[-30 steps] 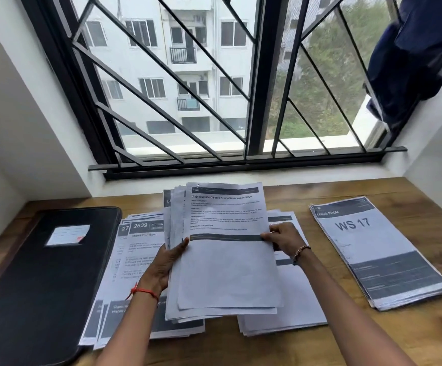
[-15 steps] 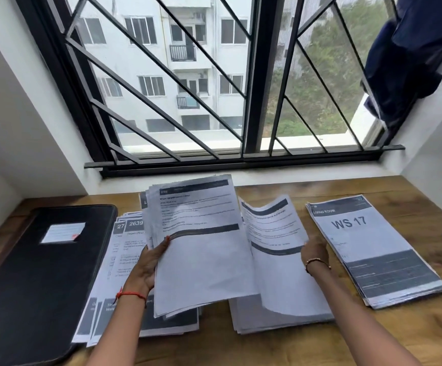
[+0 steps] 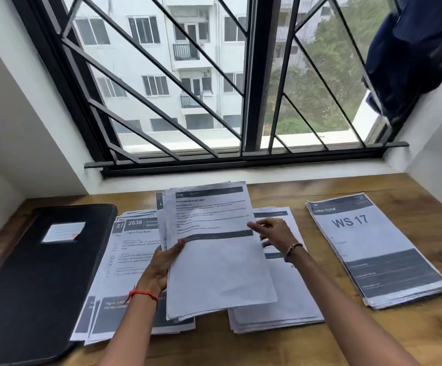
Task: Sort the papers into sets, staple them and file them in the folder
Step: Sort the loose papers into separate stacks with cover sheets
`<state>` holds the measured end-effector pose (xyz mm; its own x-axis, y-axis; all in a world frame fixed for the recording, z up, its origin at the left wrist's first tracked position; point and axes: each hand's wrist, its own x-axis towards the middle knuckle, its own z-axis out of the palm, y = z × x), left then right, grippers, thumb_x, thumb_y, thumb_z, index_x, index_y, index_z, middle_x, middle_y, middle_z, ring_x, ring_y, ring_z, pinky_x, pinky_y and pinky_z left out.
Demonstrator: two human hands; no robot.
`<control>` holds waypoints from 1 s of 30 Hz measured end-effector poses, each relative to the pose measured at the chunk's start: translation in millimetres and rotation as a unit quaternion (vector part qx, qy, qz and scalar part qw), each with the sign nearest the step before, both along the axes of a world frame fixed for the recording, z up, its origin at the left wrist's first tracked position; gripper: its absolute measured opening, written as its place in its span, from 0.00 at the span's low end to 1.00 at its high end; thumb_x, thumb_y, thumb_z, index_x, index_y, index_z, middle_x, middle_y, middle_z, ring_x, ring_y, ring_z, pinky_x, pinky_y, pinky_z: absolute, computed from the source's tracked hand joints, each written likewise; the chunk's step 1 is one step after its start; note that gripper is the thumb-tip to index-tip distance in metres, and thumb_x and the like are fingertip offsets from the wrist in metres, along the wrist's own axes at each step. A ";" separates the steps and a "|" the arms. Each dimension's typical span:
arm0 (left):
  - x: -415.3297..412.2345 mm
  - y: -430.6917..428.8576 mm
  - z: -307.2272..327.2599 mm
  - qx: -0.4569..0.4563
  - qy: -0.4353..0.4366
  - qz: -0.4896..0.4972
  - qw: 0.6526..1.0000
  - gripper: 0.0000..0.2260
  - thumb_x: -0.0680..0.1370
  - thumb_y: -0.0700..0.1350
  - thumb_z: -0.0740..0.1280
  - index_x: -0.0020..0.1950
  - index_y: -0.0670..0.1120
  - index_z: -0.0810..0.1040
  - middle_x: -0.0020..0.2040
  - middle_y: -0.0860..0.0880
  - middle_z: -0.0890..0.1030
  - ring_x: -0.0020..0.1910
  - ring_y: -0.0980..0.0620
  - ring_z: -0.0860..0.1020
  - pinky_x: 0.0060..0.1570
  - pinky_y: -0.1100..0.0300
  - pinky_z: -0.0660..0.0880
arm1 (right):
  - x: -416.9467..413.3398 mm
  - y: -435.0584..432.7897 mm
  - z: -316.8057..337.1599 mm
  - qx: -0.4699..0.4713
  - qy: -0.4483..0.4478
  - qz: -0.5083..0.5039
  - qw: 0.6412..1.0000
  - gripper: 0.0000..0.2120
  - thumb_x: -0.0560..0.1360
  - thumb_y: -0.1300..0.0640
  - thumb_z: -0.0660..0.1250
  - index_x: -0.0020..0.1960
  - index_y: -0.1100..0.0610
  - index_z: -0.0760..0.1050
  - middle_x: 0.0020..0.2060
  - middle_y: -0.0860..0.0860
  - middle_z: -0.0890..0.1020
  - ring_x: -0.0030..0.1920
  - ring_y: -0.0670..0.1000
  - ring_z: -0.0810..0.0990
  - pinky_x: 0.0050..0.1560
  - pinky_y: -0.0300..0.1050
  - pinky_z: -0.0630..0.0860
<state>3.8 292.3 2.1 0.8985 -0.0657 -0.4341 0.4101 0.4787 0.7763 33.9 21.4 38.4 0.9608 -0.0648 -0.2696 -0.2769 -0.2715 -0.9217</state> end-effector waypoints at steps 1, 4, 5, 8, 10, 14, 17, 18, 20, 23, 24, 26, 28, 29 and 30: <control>0.4 -3.7 -0.6 0.003 0.000 -0.003 1.000 0.13 0.77 0.37 0.64 0.62 0.38 0.75 0.46 0.41 0.84 0.42 0.43 0.83 0.38 0.47 0.81 | 0.4 2.0 1.3 -0.008 0.003 0.017 1.000 0.10 0.67 0.58 0.75 0.45 0.60 0.78 0.35 0.53 0.79 0.31 0.45 0.76 0.29 0.36 0.74; 1.1 -12.6 -1.9 0.015 -0.003 -0.009 1.000 0.14 0.76 0.37 0.64 0.61 0.37 0.75 0.47 0.40 0.84 0.43 0.43 0.83 0.40 0.47 0.81 | 1.7 0.3 -3.0 0.005 -0.014 0.002 1.000 0.13 0.64 0.69 0.75 0.48 0.68 0.79 0.37 0.53 0.82 0.27 0.37 0.77 0.28 0.28 0.71; 1.0 -13.6 -1.3 0.017 -0.004 -0.008 1.000 0.12 0.76 0.37 0.64 0.60 0.38 0.76 0.47 0.40 0.84 0.42 0.43 0.83 0.40 0.47 0.81 | 1.8 -2.3 -4.8 0.002 -0.018 -0.002 1.000 0.12 0.64 0.70 0.75 0.47 0.69 0.80 0.33 0.49 0.81 0.25 0.35 0.76 0.27 0.27 0.69; 1.5 -12.9 -0.8 0.016 0.002 -0.011 1.000 0.13 0.76 0.40 0.64 0.59 0.39 0.77 0.51 0.38 0.83 0.46 0.41 0.83 0.46 0.43 0.79 | 3.5 -12.2 -8.3 -0.027 -0.013 0.003 1.000 0.07 0.67 0.68 0.73 0.45 0.68 0.80 0.30 0.48 0.79 0.26 0.38 0.76 0.25 0.27 0.69; 1.8 -10.5 -1.4 0.015 0.002 -0.015 1.000 0.18 0.75 0.41 0.66 0.63 0.38 0.75 0.56 0.37 0.80 0.51 0.39 0.81 0.50 0.41 0.77 | 5.9 -18.7 -13.5 -0.055 0.000 -0.002 0.998 0.04 0.70 0.65 0.70 0.42 0.67 0.80 0.35 0.54 0.79 0.30 0.45 0.75 0.28 0.31 0.70; 2.6 -7.3 -3.0 0.023 -0.001 -0.005 1.000 0.16 0.76 0.38 0.65 0.63 0.37 0.75 0.52 0.39 0.82 0.46 0.42 0.82 0.45 0.45 0.80 | 9.9 -37.2 -27.5 -0.086 0.021 -0.058 0.994 0.10 0.74 0.64 0.65 0.33 0.62 0.75 0.37 0.57 0.77 0.38 0.52 0.75 0.35 0.42 0.69; 3.1 0.3 -3.3 0.016 -0.006 0.008 1.000 0.13 0.77 0.37 0.64 0.61 0.38 0.75 0.46 0.41 0.84 0.41 0.44 0.83 0.38 0.50 0.81 | 10.1 -55.0 -40.3 -0.168 0.033 -0.129 0.977 0.08 0.75 0.66 0.62 0.43 0.67 0.78 0.47 0.63 0.80 0.47 0.58 0.78 0.41 0.43 0.70; 2.7 3.9 -2.7 0.011 -0.008 0.014 1.000 0.13 0.77 0.37 0.63 0.61 0.39 0.75 0.46 0.41 0.84 0.41 0.44 0.83 0.37 0.50 0.81 | 9.8 -60.2 -45.6 -0.183 0.040 -0.156 0.970 0.10 0.75 0.66 0.60 0.50 0.70 0.77 0.51 0.64 0.80 0.51 0.61 0.78 0.46 0.43 0.71; 2.9 10.6 -2.6 0.002 -0.013 0.025 1.000 0.14 0.77 0.38 0.63 0.62 0.39 0.75 0.46 0.42 0.84 0.41 0.44 0.83 0.36 0.50 0.81 | 6.7 -67.4 -52.8 -0.220 0.061 -0.179 0.957 0.12 0.76 0.66 0.59 0.56 0.71 0.75 0.55 0.65 0.78 0.55 0.64 0.77 0.51 0.46 0.72; 2.2 17.4 -2.1 -0.012 -0.019 0.037 0.999 0.12 0.78 0.38 0.62 0.62 0.40 0.75 0.44 0.44 0.85 0.39 0.46 0.84 0.33 0.52 0.80 | 2.4 -69.1 -57.4 -0.273 0.093 -0.164 0.943 0.12 0.75 0.67 0.58 0.56 0.71 0.72 0.56 0.66 0.76 0.56 0.64 0.76 0.51 0.48 0.72; 2.8 18.5 -2.9 -0.011 -0.019 0.039 0.999 0.13 0.78 0.38 0.62 0.62 0.41 0.74 0.45 0.44 0.85 0.39 0.46 0.84 0.33 0.51 0.80 | 1.3 -66.3 -55.9 -0.287 0.097 -0.155 0.940 0.12 0.75 0.66 0.60 0.56 0.70 0.72 0.57 0.66 0.75 0.57 0.64 0.75 0.53 0.49 0.72; 4.2 18.0 -3.3 -0.007 -0.020 0.043 0.999 0.16 0.77 0.39 0.63 0.65 0.41 0.73 0.47 0.44 0.84 0.41 0.45 0.83 0.34 0.51 0.80 | 0.8 -58.7 -51.4 -0.351 0.080 -0.136 0.923 0.15 0.75 0.59 0.64 0.58 0.67 0.72 0.60 0.64 0.72 0.61 0.63 0.70 0.57 0.51 0.69; 6.2 15.6 -4.7 -0.007 -0.023 0.044 0.999 0.16 0.77 0.39 0.63 0.66 0.42 0.73 0.48 0.45 0.84 0.42 0.46 0.83 0.35 0.51 0.80 | 3.1 -46.7 -44.6 -0.380 0.005 -0.133 0.915 0.21 0.74 0.53 0.67 0.61 0.65 0.70 0.62 0.62 0.69 0.64 0.62 0.65 0.60 0.52 0.65; 7.2 13.3 -4.2 -0.007 -0.026 0.040 0.999 0.17 0.77 0.39 0.63 0.66 0.42 0.73 0.49 0.44 0.84 0.42 0.46 0.83 0.36 0.51 0.80 | 5.4 -39.5 -40.5 -0.347 -0.040 -0.140 0.926 0.23 0.73 0.52 0.68 0.62 0.65 0.71 0.61 0.62 0.69 0.64 0.62 0.65 0.61 0.52 0.64; 7.7 10.1 -3.3 -0.007 -0.027 0.033 0.999 0.17 0.76 0.39 0.64 0.65 0.42 0.74 0.49 0.44 0.84 0.43 0.45 0.83 0.37 0.51 0.81 | 7.4 -31.6 -33.7 -0.284 -0.076 -0.145 0.945 0.22 0.73 0.52 0.69 0.61 0.65 0.73 0.59 0.62 0.71 0.63 0.61 0.67 0.61 0.51 0.65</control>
<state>11.4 302.4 -1.2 0.9234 -0.0101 -0.3837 0.3340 0.5138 0.7902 41.2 -10.2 4.7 0.9051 -0.4242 0.0280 -0.2918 -0.6678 -0.6848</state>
